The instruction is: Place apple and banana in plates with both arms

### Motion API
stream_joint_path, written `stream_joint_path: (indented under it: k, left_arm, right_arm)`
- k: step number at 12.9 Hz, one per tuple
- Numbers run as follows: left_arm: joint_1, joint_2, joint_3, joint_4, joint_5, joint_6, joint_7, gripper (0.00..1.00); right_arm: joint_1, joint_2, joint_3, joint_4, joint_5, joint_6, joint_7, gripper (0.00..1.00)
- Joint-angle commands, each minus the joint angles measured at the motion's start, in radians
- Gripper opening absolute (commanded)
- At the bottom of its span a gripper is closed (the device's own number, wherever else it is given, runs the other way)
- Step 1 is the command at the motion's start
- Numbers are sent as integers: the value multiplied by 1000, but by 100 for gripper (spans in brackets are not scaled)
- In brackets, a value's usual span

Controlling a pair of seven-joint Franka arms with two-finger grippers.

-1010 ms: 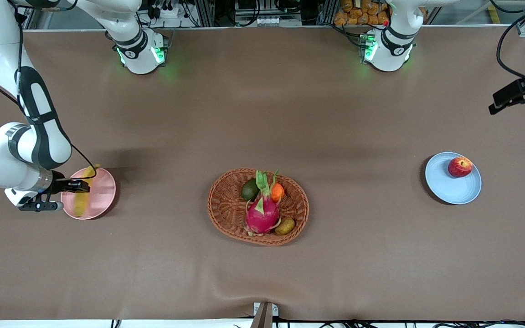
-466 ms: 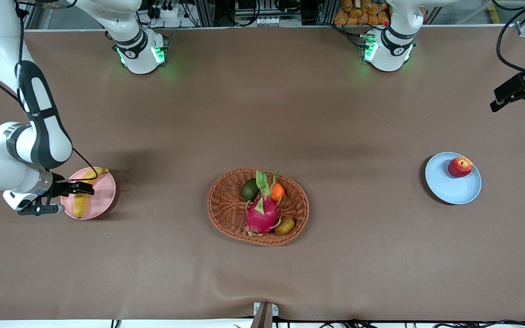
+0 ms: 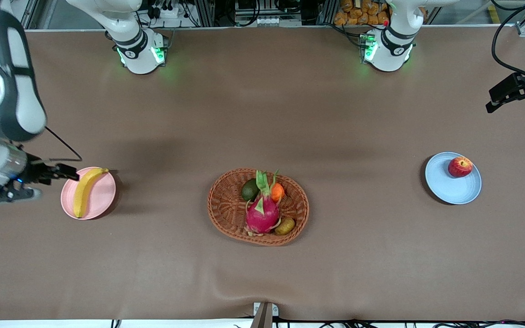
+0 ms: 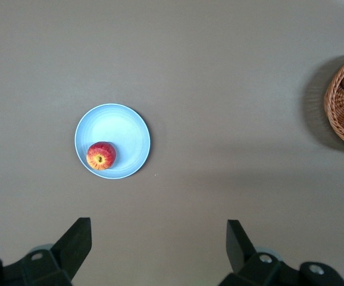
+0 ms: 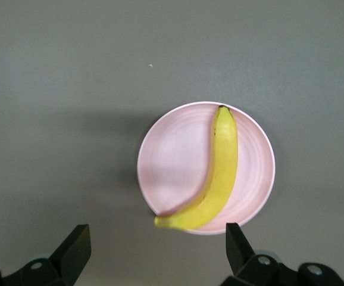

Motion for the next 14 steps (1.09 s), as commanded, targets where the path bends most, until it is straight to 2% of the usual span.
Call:
stream_joint_path:
  k: [1,5,7,9,14]
  left_arm:
    - [3,-9,-6,-3,2,-1,-8,100]
    - [3,-7,-6,-3,6,-3,-2,100]
    - [3,-7,-7,-3,12,-3,4,100]
    - [3,-7,-7,-1,18,-22,6,100]
    - [3,1,-10,0,18,-30,7,100]
  right_arm:
    - [9,-156,2,-32,1,-115,17,100]
    - [87,-275,6,-9,5,-291,215,100]
    - [110,-275,6,87,1,-443,266,100]
    - [110,-275,6,165,1,-529,263,100]
    - [122,-267,12,290,-13,-617,255,100]
